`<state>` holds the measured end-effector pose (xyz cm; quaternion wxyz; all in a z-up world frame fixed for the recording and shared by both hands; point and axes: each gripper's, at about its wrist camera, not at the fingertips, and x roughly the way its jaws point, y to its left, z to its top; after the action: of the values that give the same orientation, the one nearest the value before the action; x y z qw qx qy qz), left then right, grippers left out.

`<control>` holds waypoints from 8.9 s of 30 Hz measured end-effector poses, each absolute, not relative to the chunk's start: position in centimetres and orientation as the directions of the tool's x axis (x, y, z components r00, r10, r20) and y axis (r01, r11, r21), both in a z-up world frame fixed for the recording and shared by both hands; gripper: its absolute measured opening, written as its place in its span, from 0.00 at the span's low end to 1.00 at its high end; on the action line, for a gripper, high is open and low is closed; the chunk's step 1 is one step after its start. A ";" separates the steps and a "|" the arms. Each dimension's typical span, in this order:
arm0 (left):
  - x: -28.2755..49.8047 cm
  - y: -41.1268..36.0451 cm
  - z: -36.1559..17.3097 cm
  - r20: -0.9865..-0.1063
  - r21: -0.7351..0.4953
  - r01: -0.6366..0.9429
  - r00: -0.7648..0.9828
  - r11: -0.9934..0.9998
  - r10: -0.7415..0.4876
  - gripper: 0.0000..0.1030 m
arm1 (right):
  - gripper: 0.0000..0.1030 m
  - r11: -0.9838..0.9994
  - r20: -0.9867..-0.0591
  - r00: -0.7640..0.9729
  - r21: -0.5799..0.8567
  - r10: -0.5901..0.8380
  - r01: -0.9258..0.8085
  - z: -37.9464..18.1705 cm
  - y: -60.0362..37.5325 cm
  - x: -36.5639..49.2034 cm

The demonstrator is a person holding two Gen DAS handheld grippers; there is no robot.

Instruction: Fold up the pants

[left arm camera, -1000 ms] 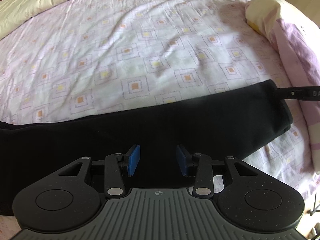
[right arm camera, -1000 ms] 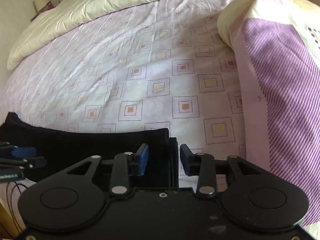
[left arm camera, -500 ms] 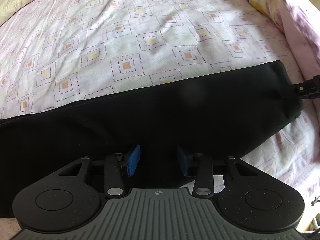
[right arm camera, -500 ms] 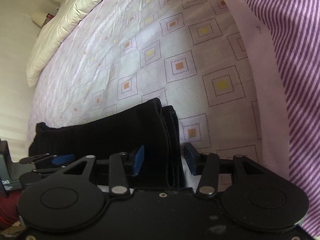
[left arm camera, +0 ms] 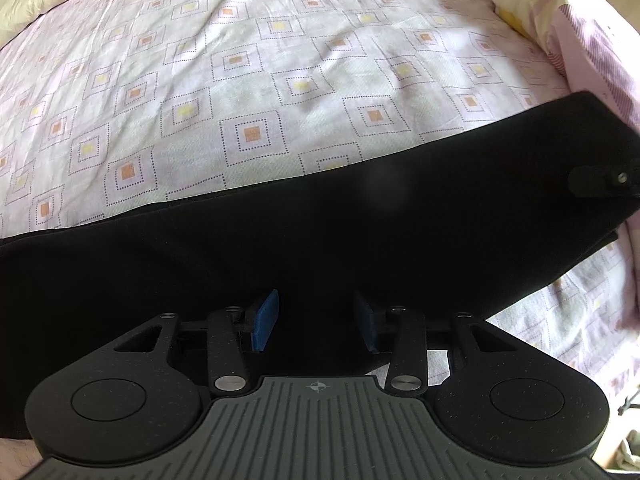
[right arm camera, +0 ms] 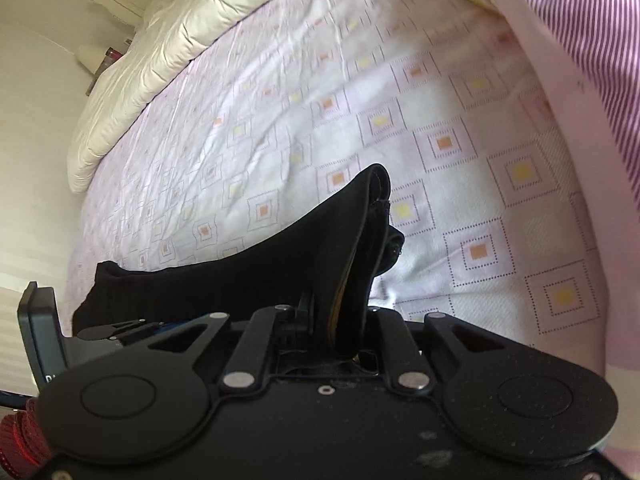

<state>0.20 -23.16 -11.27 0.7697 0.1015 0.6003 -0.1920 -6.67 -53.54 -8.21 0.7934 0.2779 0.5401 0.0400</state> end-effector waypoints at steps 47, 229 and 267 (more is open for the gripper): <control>2.5 6.5 -5.1 -0.919 -0.180 0.251 0.303 0.951 -0.254 0.33 | 0.36 0.926 -0.817 0.478 0.377 0.322 0.022 -4.8 -16.9 -2.8; 0.3 21.7 1.6 -0.731 -0.267 0.344 0.537 0.900 -0.422 0.25 | 0.01 0.968 -0.912 0.326 0.247 0.248 -0.044 -12.7 0.9 14.9; 0.1 -10.0 -1.3 -0.752 -0.331 0.549 0.338 0.767 -0.566 0.79 | 0.16 0.936 -0.903 0.389 0.280 0.180 0.216 -8.1 -33.4 -3.0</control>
<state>0.09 -10.04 -1.29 0.8180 -0.0091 0.4633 -0.3409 -2.96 -33.41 -8.06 0.8140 0.1792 0.5525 -0.0108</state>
